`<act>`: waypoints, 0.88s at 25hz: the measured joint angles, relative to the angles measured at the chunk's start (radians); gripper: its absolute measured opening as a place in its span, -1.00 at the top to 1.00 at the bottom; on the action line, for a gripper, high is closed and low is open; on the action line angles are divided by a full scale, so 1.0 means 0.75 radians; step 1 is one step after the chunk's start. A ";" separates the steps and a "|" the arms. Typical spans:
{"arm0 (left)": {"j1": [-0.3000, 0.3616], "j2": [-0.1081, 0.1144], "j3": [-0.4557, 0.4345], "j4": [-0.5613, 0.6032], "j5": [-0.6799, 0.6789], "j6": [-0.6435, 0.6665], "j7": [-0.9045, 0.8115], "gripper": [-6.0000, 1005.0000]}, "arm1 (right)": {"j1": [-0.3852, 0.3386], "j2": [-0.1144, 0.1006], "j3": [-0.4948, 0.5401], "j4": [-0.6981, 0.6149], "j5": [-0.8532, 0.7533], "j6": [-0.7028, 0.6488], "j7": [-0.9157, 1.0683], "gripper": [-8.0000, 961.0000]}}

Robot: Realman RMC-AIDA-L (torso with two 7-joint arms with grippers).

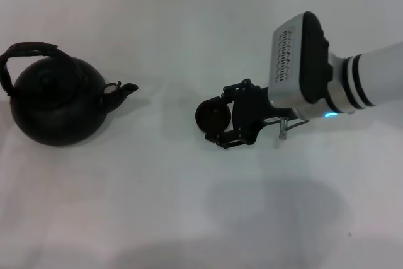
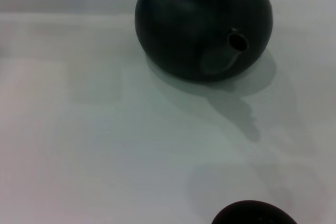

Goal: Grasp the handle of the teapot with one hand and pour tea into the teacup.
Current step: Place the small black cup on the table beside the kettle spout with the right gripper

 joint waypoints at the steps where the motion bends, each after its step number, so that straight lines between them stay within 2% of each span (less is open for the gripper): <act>1: 0.002 0.000 0.000 0.000 0.000 -0.002 0.000 -0.47 | 0.004 0.000 -0.010 0.000 0.000 -0.010 0.012 -0.50; 22: 0.021 0.001 -0.003 0.000 -0.005 -0.007 0.000 -0.47 | 0.016 0.000 -0.040 0.014 -0.006 -0.067 0.064 -0.52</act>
